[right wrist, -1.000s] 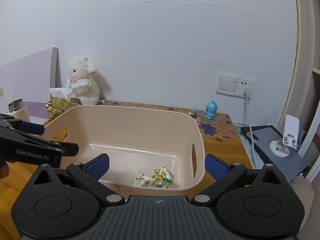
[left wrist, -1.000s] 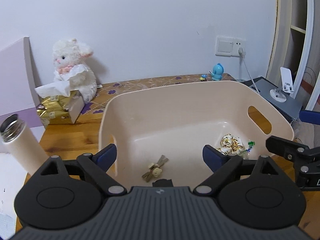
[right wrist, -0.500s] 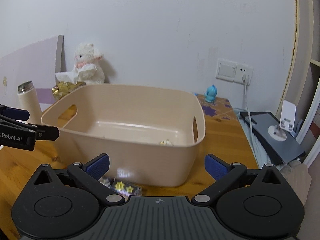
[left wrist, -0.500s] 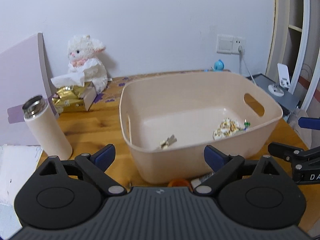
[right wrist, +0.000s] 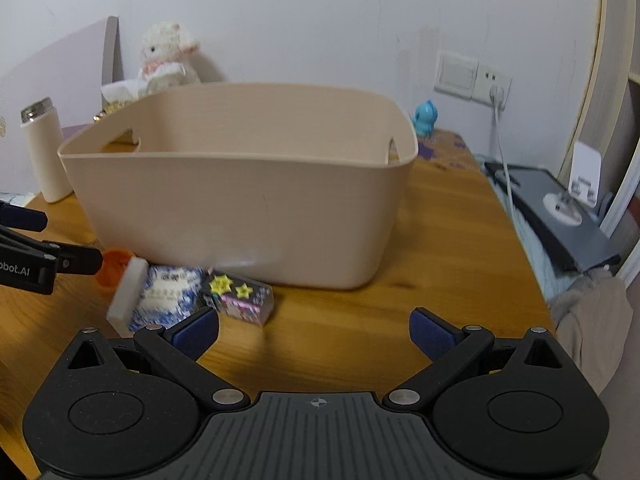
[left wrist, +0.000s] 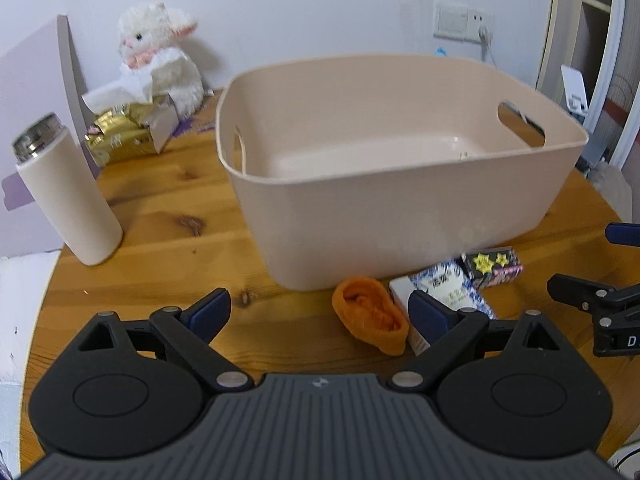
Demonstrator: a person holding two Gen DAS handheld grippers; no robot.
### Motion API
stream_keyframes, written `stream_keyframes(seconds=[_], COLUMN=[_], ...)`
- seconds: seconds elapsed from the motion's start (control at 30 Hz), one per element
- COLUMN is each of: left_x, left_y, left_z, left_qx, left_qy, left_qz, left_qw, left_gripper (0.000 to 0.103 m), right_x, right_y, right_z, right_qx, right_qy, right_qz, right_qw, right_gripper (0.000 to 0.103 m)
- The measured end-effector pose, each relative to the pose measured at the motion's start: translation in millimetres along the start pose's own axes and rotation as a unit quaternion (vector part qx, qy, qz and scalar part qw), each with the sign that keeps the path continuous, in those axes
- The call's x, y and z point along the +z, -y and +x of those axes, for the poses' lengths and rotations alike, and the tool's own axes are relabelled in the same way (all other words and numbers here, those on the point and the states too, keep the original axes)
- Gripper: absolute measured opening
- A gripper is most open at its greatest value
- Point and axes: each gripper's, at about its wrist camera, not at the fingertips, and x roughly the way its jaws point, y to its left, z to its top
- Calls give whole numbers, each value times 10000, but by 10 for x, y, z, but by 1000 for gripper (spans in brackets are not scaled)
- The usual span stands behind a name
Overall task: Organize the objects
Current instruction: 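Grasp the orange cloth with the left tool while the right tool grasps the black star box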
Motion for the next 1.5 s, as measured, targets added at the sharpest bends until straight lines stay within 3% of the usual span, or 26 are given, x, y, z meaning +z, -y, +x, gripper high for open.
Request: stream_keyframes(seconds=[0.5,0.87,1.07,1.17,1.23,1.37,1.43,1.5], left_x=[-123,-112,-139,-140,-136,-127,-125,-123], left_y=[59,-184,-204,-201,-192,-197,-203,-214], left_z=[451,467,435,423,397,363,354,351], left_qx=[-93,-132,-136,-158,-186,-215,-221,-265], left_qy=[-546,-459,-475,-452,-416,-394,-386,-397], left_qz=[21,-294,-253,-241,-224,-252,-303,-352], left_qw=[9985,9984,9985,9986,9987,9987,9986,9982], left_gripper=[96,96,93,82,68,43,25,20], right_x=[-60,25,58,60,51,45,48,50], right_y=[-40,-133,-226,-260,-278,-288,-294,-305], right_z=[393,572,636,648,639,582,551,526], right_qx=[67,387,297,201,151,186,229,262], right_qy=[-328,-270,-226,-209,-174,-129,-113,-103], right_qz=[63,224,158,163,146,79,46,7], right_qw=[9994,9986,9992,9994,9996,9997,9997,9996], right_gripper=[103,103,103,103,98,81,70,54])
